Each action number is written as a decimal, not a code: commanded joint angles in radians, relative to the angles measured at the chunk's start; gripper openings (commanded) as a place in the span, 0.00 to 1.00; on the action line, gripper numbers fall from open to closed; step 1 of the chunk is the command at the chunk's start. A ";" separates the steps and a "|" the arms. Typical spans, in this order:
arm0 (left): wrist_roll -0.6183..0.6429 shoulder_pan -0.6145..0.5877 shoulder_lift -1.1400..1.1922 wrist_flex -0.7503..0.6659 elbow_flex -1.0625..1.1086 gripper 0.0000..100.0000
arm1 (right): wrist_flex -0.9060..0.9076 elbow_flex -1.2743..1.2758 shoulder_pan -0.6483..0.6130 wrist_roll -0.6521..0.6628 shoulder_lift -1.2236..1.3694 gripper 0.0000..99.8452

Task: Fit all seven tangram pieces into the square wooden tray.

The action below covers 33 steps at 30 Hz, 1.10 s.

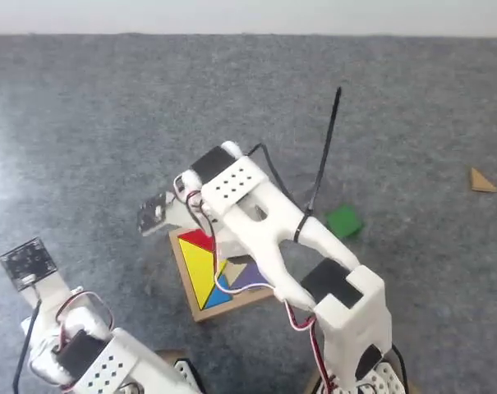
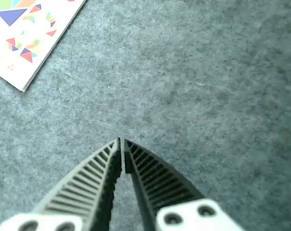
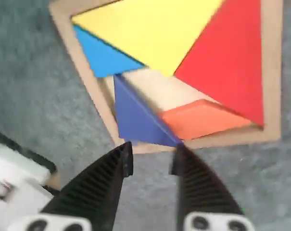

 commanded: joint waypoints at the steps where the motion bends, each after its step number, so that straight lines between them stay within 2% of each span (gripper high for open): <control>1: -0.011 -0.003 -0.018 0.000 -0.022 0.02 | -0.033 -0.005 -0.035 -0.385 -0.064 0.01; 4: -0.011 -0.003 -0.018 0.000 -0.022 0.02 | -0.124 0.038 -0.035 -0.603 -0.064 0.02; 7: -0.011 -0.005 -0.018 0.000 -0.022 0.02 | -0.239 0.087 -0.004 -0.707 -0.061 0.01; 11: -0.011 -0.005 -0.018 0.000 -0.022 0.02 | -0.369 0.161 0.062 -0.710 -0.062 0.01; 15: -0.011 -0.005 -0.018 0.000 -0.022 0.02 | -0.374 0.189 0.133 -0.710 -0.062 0.01; 26: -0.011 -0.005 -0.018 0.000 -0.022 0.02 | -0.550 0.247 0.177 -0.710 -0.061 0.01; 33: -0.011 -0.005 -0.018 0.000 -0.022 0.02 | -0.562 0.230 0.259 -0.718 -0.036 0.01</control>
